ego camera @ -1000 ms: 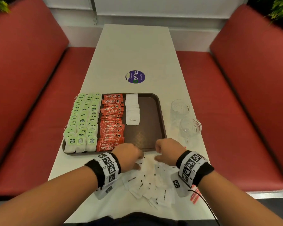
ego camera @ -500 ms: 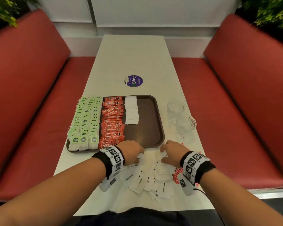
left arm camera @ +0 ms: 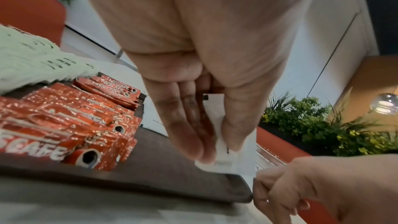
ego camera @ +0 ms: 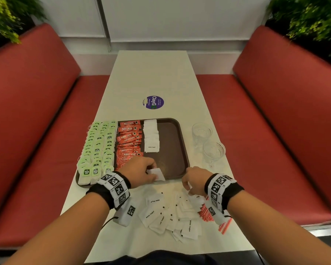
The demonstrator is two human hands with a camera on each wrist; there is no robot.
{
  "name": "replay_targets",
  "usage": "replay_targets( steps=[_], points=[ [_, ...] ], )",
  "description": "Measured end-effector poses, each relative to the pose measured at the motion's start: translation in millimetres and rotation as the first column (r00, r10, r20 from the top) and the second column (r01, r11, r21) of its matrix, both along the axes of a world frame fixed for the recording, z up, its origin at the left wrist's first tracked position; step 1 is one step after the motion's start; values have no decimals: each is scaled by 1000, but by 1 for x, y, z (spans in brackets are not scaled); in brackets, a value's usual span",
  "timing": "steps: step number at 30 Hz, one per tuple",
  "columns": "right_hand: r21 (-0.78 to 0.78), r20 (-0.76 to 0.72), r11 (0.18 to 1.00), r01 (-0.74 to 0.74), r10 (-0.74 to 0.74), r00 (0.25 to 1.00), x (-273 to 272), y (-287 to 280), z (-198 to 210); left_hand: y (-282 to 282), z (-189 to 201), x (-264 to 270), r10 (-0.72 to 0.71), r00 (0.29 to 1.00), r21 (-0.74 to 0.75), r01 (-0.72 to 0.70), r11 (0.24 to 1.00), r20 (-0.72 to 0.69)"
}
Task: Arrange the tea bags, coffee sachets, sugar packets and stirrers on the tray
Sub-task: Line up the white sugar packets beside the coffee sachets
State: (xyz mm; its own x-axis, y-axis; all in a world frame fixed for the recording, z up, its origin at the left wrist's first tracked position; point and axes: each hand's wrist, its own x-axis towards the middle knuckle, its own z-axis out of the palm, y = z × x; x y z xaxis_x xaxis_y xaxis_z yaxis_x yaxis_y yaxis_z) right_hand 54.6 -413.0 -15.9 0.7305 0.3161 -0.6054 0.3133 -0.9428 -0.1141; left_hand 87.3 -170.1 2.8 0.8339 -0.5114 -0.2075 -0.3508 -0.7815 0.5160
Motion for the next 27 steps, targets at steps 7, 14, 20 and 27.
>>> replay_targets(
  steps=[7, 14, 20, 27],
  points=[
    [193, 26, 976, 97, -104, 994, 3, -2, 12, 10, 2, 5, 79, 995, -127, -87, 988, -64],
    [646, -10, 710, 280, -359, 933, 17, 13, 19, 5, 3, 11, 125, 990, -252, -137, 958, -64],
    [787, -28, 547, 286, -430, 902, 30, 35, 19, -1, 7, 21, 90, 995, -287, -100, 953, -46],
    [820, 48, 514, 252, -501, 864, 56, 42, 4, 5, -2, 37, 270, 959, -378, -282, 882, -87]
  ],
)
